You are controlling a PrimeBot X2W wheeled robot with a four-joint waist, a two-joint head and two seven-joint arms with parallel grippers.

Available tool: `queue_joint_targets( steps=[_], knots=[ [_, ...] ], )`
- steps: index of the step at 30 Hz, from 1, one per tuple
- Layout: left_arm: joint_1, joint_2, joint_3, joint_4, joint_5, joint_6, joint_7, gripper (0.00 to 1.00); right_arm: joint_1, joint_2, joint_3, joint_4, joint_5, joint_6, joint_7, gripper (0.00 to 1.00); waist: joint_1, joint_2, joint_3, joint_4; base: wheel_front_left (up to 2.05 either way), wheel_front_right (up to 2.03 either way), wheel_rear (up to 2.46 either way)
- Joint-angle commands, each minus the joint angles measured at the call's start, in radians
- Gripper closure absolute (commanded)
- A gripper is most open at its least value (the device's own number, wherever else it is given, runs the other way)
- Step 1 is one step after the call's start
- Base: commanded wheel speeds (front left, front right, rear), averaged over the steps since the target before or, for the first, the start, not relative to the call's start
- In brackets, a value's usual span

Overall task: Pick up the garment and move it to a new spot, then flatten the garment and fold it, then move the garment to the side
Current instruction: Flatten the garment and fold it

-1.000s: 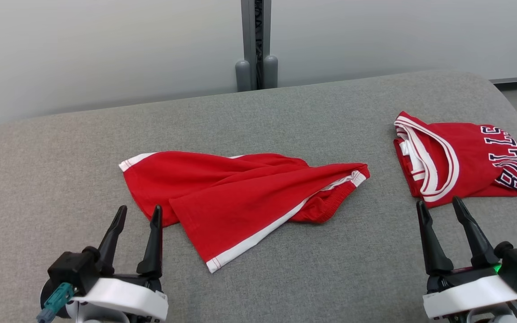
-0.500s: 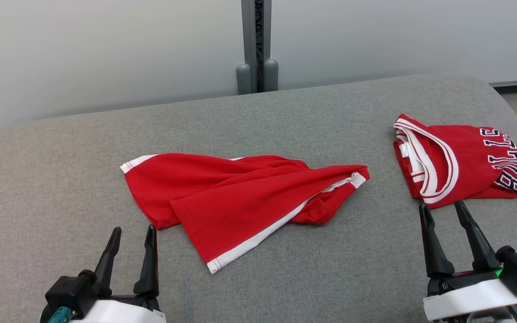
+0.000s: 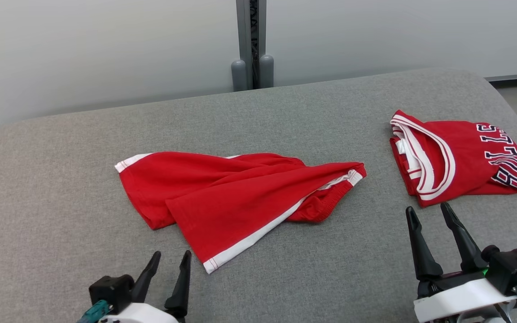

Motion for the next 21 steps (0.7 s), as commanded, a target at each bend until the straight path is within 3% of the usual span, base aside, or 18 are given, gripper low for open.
queue_joint_targets(
  steps=[1,21],
  knots=[
    [-0.033,-0.005,-0.015,0.021,-0.011,-0.02,0.009,0.0,-0.013,-0.007,0.001,0.005,0.009,0.0,-0.006,0.0,0.0,0.0,0.0,0.0,0.0,0.0,0.0],
    [-0.204,-0.054,-0.107,0.329,-0.072,-0.054,0.124,0.0,-0.049,0.019,0.021,0.023,0.016,0.0,-0.006,0.0,0.0,0.0,0.046,-0.06,0.0,0.0,0.0]
  ],
)
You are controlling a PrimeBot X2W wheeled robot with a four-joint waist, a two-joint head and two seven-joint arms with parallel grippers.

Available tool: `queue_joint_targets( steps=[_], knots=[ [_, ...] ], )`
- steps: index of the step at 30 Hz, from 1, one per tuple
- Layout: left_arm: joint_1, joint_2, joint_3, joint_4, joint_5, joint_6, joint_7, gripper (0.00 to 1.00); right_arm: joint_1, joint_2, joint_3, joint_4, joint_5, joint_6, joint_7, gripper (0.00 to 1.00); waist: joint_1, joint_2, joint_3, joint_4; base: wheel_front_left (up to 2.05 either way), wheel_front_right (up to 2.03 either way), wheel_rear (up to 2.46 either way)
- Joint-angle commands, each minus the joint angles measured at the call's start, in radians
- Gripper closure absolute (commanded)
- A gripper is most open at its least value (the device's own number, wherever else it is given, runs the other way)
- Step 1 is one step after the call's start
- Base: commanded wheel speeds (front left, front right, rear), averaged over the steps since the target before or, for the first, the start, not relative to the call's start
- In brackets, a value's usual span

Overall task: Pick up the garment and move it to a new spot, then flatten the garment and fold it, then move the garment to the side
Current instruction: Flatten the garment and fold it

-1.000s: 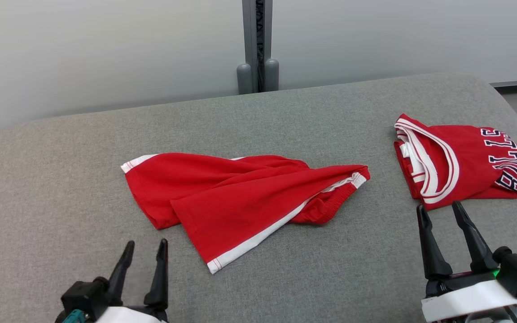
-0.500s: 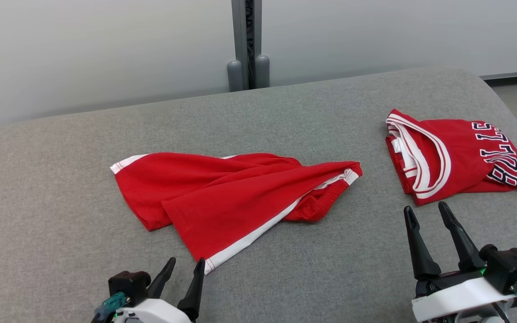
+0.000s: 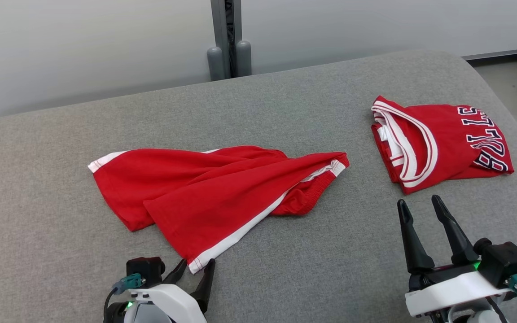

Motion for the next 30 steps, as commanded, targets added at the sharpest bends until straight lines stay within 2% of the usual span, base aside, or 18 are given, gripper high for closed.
queue_joint_targets(
  steps=[1,2,3,7,8,16,23,30],
  knots=[
    [-0.014,0.007,-0.001,0.015,-0.006,0.0,0.009,0.0,-0.013,-0.003,0.001,0.004,0.001,0.0,-0.006,0.0,0.0,0.0,0.002,-0.003,0.0,0.0,0.0],
    [-0.02,0.005,-0.004,0.026,-0.009,0.001,0.008,0.0,-0.014,-0.003,0.001,0.005,0.001,0.0,-0.006,0.0,0.0,0.0,0.003,-0.005,0.0,0.0,0.0],
    [-0.028,0.003,-0.007,0.04,-0.017,0.002,0.005,0.08,-0.016,-0.003,0.0,0.005,0.001,0.0,-0.006,0.0,0.0,0.0,0.005,-0.006,0.0,0.0,0.0],
    [-0.04,-0.001,-0.02,0.063,-0.023,-0.003,0.0,0.72,-0.012,-0.001,-0.004,0.007,-0.002,0.0,-0.006,0.0,0.0,0.0,0.005,-0.004,0.0,0.0,0.0],
    [-0.044,-0.002,-0.024,0.067,-0.023,-0.004,-0.003,1.0,-0.011,0.0,-0.005,0.007,-0.003,0.0,-0.006,0.0,0.0,0.0,0.004,-0.003,0.0,0.0,0.0],
    [-0.067,0.005,-0.021,0.081,-0.028,-0.01,-0.047,1.0,-0.012,-0.003,-0.013,0.005,-0.007,0.0,-0.006,0.0,0.0,0.0,-0.002,0.019,0.0,0.0,0.0],
    [-0.082,0.02,-0.006,0.027,-0.033,-0.01,-0.094,1.0,-0.016,-0.014,-0.006,0.019,0.011,0.0,-0.006,0.0,0.0,0.0,-0.011,0.062,0.0,0.0,0.0],
    [-0.084,0.061,0.011,-0.052,-0.023,0.02,-0.098,1.0,-0.009,-0.017,0.008,0.03,0.016,0.0,-0.006,0.0,0.0,0.0,-0.018,0.1,0.0,0.0,0.0]
  ],
)
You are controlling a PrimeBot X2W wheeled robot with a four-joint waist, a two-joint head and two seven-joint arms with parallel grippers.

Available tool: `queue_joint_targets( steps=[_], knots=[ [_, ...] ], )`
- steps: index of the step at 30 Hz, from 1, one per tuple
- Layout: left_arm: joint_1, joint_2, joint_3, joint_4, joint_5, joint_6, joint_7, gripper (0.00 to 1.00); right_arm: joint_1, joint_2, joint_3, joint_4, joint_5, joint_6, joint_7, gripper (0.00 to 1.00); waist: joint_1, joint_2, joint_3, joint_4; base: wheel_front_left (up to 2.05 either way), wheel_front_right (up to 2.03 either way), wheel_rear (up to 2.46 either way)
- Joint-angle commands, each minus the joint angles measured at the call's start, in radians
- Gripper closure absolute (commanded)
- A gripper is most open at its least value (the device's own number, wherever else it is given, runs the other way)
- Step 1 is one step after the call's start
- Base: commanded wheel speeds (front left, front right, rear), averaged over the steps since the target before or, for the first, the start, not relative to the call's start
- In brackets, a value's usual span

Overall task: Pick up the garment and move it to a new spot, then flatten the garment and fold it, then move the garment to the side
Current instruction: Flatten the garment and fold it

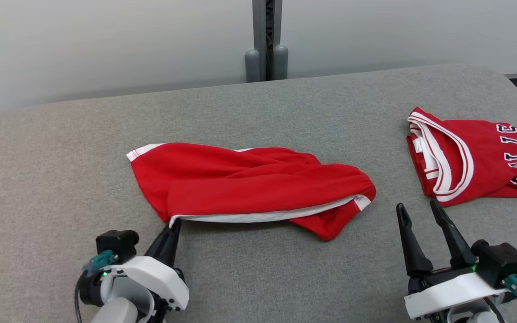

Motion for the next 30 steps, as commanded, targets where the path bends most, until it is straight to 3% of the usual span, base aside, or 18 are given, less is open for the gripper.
queue_joint_targets(
  steps=[1,12,18,27,28,29,30],
  knots=[
    [-0.006,0.021,0.014,-0.017,0.003,0.015,-0.001,1.0,-0.002,-0.009,0.009,0.008,0.008,0.0,-0.006,0.0,0.0,0.0,-0.004,0.01,0.0,0.0,0.0],
    [0.106,0.123,0.053,-0.102,-0.01,0.083,0.064,1.0,-0.004,-0.019,0.018,0.017,0.017,0.0,-0.006,0.0,0.0,0.0,-0.002,0.034,0.0,0.0,0.0],
    [0.13,0.121,0.038,-0.079,-0.013,0.083,0.084,1.0,-0.01,-0.024,0.029,0.023,0.018,0.0,-0.006,0.0,0.0,0.0,0.006,0.038,0.0,0.0,0.0],
    [0.123,0.132,0.009,-0.012,0.021,0.116,0.095,1.0,0.0,-0.034,0.037,0.039,0.021,0.0,-0.006,0.0,0.0,0.0,0.006,0.033,0.0,0.0,0.0],
    [0.123,0.132,0.008,-0.009,0.019,0.115,0.094,0.91,0.001,-0.034,0.038,0.041,0.022,0.0,-0.006,0.0,0.0,0.0,0.005,0.032,0.0,0.0,0.0],
    [0.123,0.133,0.008,-0.005,0.016,0.113,0.093,0.55,0.001,-0.035,0.039,0.043,0.023,0.0,-0.006,0.0,0.0,0.0,0.004,0.031,0.0,0.0,0.0],
    [0.122,0.132,0.01,-0.004,0.014,0.112,0.091,0.02,0.001,-0.035,0.039,0.044,0.023,0.0,-0.006,0.0,0.0,0.0,0.004,0.031,0.0,0.0,0.0]
  ],
)
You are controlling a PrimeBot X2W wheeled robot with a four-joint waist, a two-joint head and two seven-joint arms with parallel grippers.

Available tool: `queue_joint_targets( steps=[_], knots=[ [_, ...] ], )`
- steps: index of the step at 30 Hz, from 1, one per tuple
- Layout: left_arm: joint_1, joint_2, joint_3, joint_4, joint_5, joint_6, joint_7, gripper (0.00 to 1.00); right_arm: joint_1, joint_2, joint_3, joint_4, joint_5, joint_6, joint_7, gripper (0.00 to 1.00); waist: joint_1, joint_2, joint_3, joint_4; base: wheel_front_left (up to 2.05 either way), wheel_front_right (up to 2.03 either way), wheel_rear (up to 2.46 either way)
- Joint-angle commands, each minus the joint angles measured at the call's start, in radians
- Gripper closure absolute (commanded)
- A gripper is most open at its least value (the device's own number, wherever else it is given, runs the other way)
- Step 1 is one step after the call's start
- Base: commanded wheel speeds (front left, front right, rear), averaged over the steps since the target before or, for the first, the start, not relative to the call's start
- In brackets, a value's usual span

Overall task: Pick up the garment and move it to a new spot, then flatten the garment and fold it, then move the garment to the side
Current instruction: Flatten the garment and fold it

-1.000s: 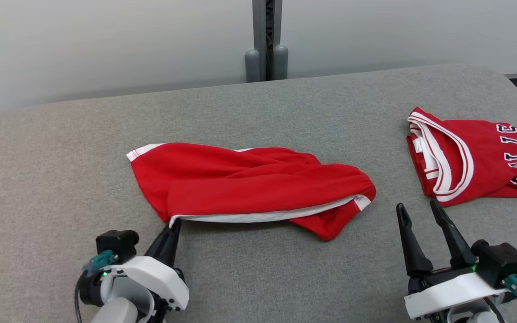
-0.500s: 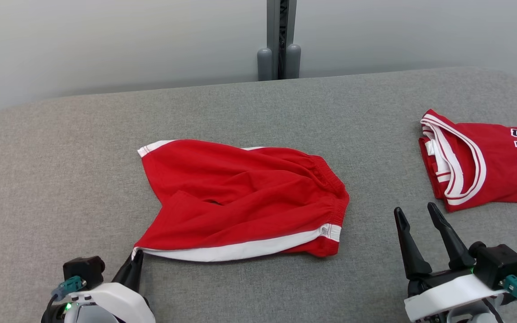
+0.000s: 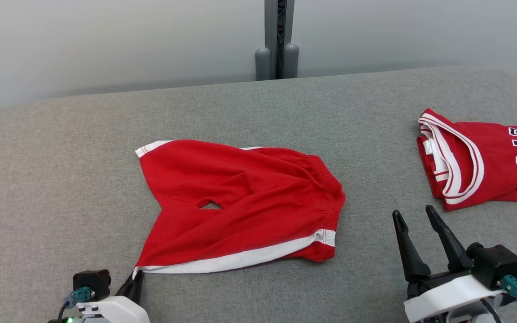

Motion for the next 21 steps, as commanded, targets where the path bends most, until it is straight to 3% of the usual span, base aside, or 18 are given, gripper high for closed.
queue_joint_targets(
  steps=[1,12,21],
  knots=[
    [-0.006,0.005,0.003,0.002,-0.003,0.001,-0.007,0.0,0.005,-0.007,-0.001,0.006,0.005,0.0,-0.006,0.0,0.0,-0.0001,-0.001,0.0,0.0,0.0,0.0],
    [0.013,0.032,0.025,-0.089,0.003,0.03,-0.05,0.0,0.012,-0.012,-0.009,0.0,0.004,0.0,-0.006,0.0,0.0,-0.0001,-0.021,0.005,0.0,0.0,0.0],
    [0.066,0.06,0.051,-0.256,-0.005,0.078,-0.06,0.0,0.032,-0.014,-0.035,-0.028,-0.012,0.0,-0.006,0.0,0.0,-0.0001,-0.047,0.013,0.0,0.0,0.0]
  ],
)
